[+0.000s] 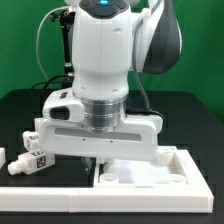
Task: Assemble one leg
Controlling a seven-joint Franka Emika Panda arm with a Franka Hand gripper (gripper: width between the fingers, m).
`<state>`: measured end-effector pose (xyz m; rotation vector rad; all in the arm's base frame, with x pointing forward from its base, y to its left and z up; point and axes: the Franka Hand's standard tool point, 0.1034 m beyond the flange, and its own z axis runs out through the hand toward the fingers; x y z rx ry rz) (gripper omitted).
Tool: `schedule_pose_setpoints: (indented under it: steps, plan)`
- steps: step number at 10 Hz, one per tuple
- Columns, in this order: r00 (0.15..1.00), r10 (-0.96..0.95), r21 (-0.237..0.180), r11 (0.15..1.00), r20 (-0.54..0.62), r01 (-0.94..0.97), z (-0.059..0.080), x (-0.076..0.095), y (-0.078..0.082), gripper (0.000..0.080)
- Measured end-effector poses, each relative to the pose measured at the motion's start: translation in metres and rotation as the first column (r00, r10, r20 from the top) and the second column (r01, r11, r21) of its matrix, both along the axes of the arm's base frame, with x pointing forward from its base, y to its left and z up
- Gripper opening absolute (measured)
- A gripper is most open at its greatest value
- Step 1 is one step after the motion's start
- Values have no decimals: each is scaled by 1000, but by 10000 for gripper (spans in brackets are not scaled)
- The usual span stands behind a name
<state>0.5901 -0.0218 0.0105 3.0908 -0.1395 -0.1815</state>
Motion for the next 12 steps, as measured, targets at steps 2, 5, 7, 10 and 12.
schedule_pose_setpoints:
  steps: [2, 5, 7, 10, 12]
  plan:
    - [1000, 15, 1, 1000, 3, -15, 0, 1, 0, 59]
    - [1000, 22, 2, 1000, 3, -22, 0, 1, 0, 59]
    - [1000, 23, 2, 1000, 2, -23, 0, 1, 0, 148]
    - [998, 53, 13, 999, -24, -52, 12, -2, -3, 482]
    - [995, 90, 26, 996, -42, -89, 33, -12, -18, 606]
